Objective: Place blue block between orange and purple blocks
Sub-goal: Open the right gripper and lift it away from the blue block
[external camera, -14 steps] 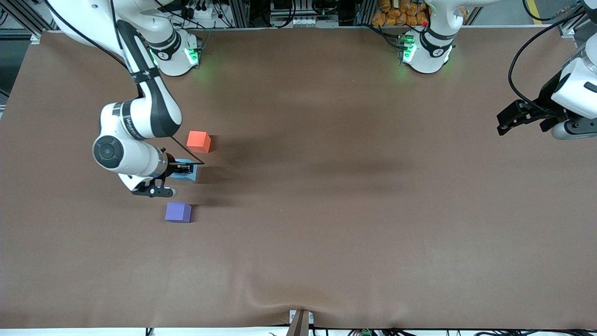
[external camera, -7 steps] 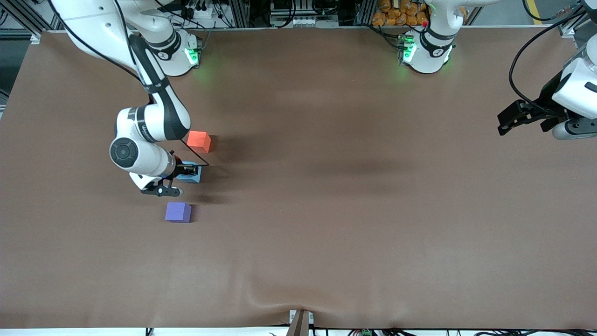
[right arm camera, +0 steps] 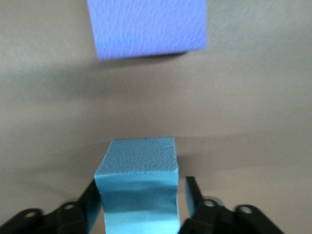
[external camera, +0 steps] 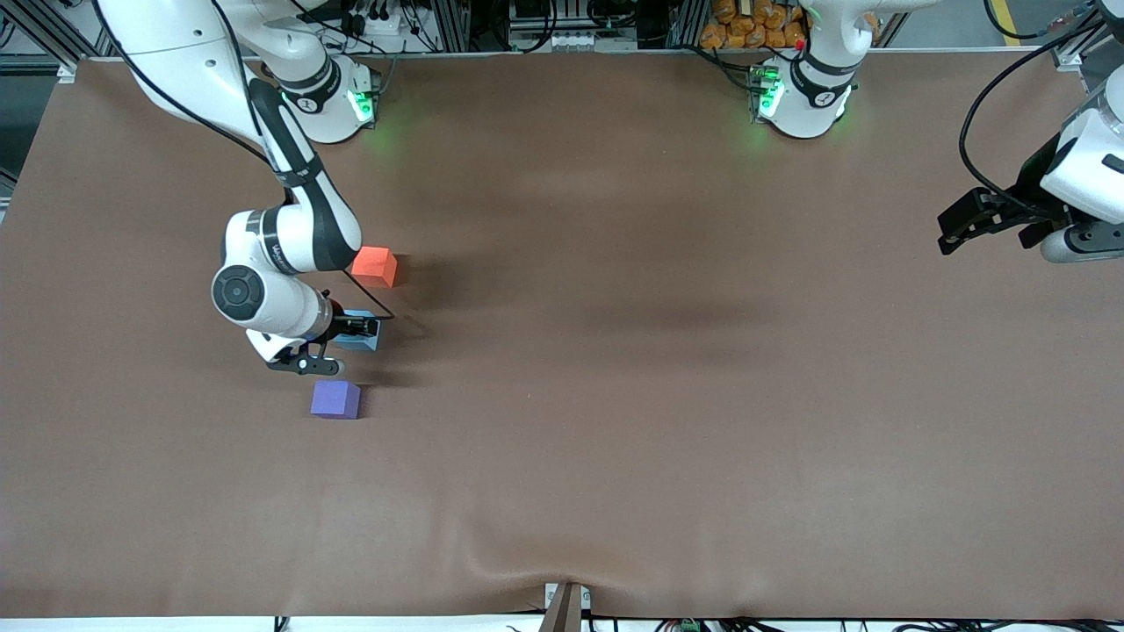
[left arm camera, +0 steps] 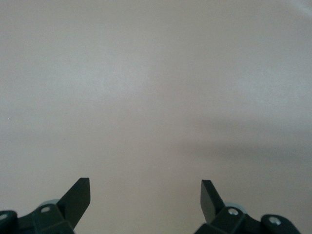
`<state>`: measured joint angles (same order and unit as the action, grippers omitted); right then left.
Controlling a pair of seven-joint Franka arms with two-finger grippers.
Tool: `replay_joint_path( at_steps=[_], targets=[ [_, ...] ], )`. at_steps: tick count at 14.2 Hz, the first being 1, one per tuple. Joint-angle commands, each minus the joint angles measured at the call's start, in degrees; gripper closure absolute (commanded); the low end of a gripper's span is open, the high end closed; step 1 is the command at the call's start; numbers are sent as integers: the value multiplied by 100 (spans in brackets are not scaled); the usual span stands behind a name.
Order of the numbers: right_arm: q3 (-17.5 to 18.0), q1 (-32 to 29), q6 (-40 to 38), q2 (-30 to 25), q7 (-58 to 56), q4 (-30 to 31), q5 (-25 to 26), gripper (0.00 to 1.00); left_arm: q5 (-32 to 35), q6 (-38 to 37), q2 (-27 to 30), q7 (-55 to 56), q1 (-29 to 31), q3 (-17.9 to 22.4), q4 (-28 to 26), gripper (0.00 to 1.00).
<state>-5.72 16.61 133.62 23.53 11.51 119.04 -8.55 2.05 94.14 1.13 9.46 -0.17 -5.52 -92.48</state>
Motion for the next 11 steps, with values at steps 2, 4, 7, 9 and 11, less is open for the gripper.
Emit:
replay_joint_path(
  at_steps=[2,4,7,9,11],
  targets=[
    [71,-614,-344,-796,-656,40,2,0,-91,16,98,-146,87,-1,-77,0],
    [80,-1053,-529,-1130,-1201,-3,2,0,-82,25,89,-189,87,-1,-77,0],
    [80,-1414,-1456,-1561,-1519,-782,11,0,-82,43,89,-198,87,-1,-86,0],
    [71,-1599,-2598,-1650,-1695,-1704,124,0,-91,43,107,-198,96,-1,-86,0],
    [88,-1722,-3496,-1720,-1705,-2452,458,0,-91,43,115,-198,122,-1,-86,0]
  ],
)
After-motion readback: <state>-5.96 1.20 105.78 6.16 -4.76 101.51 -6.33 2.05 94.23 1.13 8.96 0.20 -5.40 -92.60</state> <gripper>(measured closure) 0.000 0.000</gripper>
